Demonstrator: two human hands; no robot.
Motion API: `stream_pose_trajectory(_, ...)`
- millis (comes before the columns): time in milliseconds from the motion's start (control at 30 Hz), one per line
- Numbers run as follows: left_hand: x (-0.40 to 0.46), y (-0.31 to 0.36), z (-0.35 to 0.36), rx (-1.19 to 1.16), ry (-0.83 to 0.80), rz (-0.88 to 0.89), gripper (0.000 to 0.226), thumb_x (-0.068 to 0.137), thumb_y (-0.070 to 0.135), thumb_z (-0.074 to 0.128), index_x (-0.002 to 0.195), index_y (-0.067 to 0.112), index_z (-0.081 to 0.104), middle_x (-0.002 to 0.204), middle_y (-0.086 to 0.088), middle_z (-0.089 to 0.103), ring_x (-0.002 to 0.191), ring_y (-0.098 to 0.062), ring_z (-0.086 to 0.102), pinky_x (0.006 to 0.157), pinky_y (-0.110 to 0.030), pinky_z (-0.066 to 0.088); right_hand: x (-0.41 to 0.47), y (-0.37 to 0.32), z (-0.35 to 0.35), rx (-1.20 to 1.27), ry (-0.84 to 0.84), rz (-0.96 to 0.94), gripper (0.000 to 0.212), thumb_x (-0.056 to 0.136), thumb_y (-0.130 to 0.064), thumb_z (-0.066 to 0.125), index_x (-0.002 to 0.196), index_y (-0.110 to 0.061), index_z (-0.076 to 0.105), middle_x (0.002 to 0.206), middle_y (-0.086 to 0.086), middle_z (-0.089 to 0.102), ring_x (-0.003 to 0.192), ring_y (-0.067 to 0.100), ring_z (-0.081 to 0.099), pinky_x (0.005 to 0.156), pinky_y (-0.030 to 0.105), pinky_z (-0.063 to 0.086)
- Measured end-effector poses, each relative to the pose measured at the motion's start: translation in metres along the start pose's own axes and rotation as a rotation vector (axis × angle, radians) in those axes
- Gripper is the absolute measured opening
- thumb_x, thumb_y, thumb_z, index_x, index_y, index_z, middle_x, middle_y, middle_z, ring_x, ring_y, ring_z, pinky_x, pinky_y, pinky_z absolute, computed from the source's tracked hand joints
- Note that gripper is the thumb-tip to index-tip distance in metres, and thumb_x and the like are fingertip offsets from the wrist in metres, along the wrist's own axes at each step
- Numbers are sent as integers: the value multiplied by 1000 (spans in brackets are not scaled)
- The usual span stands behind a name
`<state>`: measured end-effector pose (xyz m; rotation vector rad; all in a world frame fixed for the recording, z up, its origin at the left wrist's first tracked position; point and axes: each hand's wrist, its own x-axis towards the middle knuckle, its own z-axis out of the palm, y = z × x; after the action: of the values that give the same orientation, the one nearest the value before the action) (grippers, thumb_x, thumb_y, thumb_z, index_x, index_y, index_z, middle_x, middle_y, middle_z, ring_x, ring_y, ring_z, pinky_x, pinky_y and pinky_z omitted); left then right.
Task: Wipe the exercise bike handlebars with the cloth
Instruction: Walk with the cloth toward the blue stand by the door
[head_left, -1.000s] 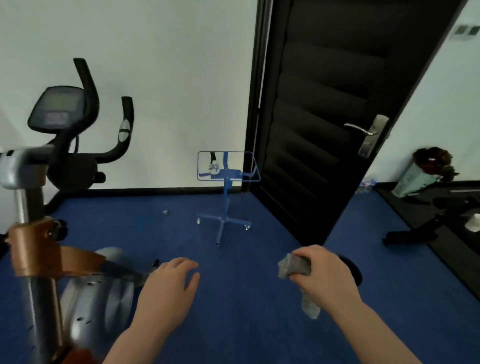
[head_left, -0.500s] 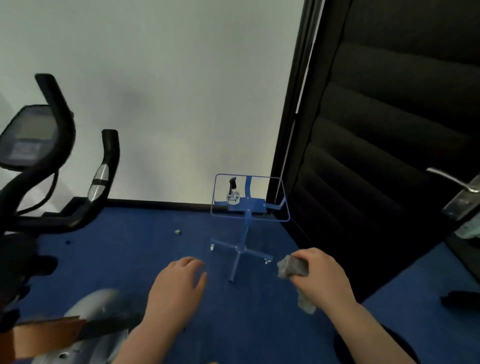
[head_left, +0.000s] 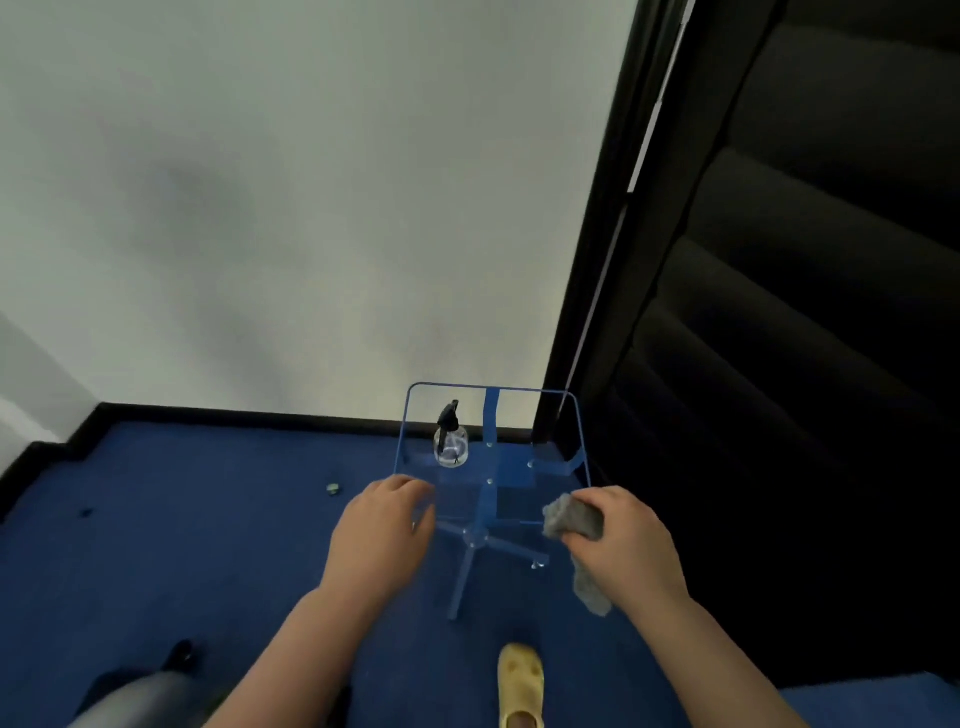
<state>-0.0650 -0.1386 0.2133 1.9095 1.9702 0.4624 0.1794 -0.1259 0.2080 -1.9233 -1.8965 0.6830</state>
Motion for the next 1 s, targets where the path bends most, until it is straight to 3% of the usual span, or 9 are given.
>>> stream_pose_trajectory(100,47,0,18,-15,-34,-100,27,92,27,48,115,26,62,124,8,60,116,-17,52,88,-30,43,56,15,11,17,-81,1,36,77,-22,67,113,-26,63,111,-12,58,102,9,55,82,24,46)
stream_pose_trajectory(300,122,-5,52,-34,-78,-187,28,90,22,50,114,20,64,122,1,61,111,-23,54,87,-35,45,157,29,46,0,-149,19,41,79,-20,65,120,-22,60,119,-5,57,108,17,55,84,28,45)
stream_pose_trajectory(567,172,-61,109,-48,-61,-275,31,89,17,54,120,15,60,130,-5,57,121,-25,47,98,-35,36,250,58,154,-9,-236,85,34,83,-24,66,117,-19,60,119,2,56,105,22,55,77,26,39)
stream_pose_trajectory(733,179,-91,127,-58,-52,-286,30,90,19,54,119,16,61,127,-3,58,118,-23,48,96,-32,36,283,81,220,0,-279,202,37,85,-25,64,120,-16,59,122,7,55,109,25,53,78,28,39)
stream_pose_trajectory(833,174,-105,134,-58,-47,-300,29,89,18,54,117,17,61,126,0,59,116,-20,49,92,-27,35,289,88,247,-39,-374,239,48,88,-29,61,132,-14,49,130,10,49,118,28,47,91,36,42)
stream_pose_trajectory(900,171,-110,133,-49,-62,-309,29,90,20,53,118,18,60,127,1,58,117,-19,48,93,-28,37,289,89,251,-73,-432,237,53,90,-29,58,139,-14,42,139,9,44,124,29,41,100,41,40)
stream_pose_trajectory(1000,169,-107,122,-52,-60,-292,30,90,21,52,119,19,60,127,2,57,118,-18,47,93,-28,36,284,85,235,-61,-412,229,53,93,-26,55,142,-16,38,145,6,39,127,27,41,100,38,38)
